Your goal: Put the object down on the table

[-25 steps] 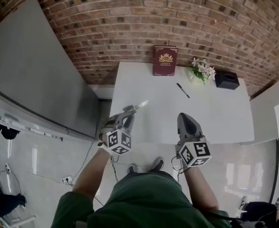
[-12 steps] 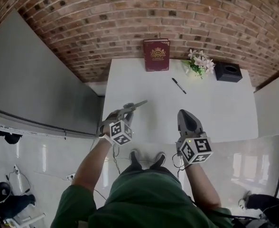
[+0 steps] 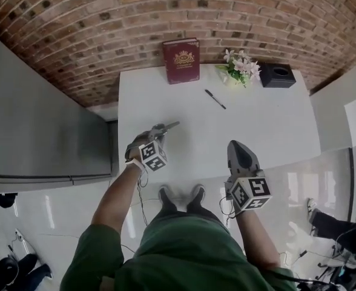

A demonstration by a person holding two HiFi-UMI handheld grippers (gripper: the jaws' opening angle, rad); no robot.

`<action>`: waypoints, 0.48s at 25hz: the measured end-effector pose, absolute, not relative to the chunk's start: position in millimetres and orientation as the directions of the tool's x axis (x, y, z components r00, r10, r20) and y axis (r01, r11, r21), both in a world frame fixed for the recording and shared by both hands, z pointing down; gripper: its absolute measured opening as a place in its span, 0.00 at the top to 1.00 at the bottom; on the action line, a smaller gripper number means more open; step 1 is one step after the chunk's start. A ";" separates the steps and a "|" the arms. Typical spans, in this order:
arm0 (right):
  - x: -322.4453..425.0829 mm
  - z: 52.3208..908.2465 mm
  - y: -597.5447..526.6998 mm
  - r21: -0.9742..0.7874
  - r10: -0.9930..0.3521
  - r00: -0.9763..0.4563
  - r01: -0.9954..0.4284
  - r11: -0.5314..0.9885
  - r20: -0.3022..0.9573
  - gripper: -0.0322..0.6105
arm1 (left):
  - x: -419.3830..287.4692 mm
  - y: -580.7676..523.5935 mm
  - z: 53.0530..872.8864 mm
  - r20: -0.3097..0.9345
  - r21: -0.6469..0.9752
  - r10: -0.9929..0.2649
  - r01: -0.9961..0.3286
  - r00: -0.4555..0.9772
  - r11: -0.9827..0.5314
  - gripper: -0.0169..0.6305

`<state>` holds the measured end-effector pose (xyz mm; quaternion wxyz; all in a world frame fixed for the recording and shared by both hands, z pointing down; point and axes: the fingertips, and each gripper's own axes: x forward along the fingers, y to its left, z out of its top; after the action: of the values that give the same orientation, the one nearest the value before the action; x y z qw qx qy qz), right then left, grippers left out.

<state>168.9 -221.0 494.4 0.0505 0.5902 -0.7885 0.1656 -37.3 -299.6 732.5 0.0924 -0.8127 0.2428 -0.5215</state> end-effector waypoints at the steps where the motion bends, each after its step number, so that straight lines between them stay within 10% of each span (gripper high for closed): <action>1: 168.8 495.1 -219.7 -0.198 -0.916 -0.289 -0.951 0.239 0.279 0.95 | -36.5 -301.3 736.9 0.803 -0.412 -0.492 -0.283 0.335 -0.866 0.96; 12: 162.2 511.0 -214.2 -0.204 -0.917 -0.250 -0.960 0.192 0.311 0.95 | -34.7 -312.5 770.5 0.752 -0.559 -0.587 -0.182 0.299 -0.809 0.96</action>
<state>162.2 -214.2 511.0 0.0597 0.6095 -0.7698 0.1798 -34.7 -312.5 770.5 0.1882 -0.7837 0.2454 -0.5386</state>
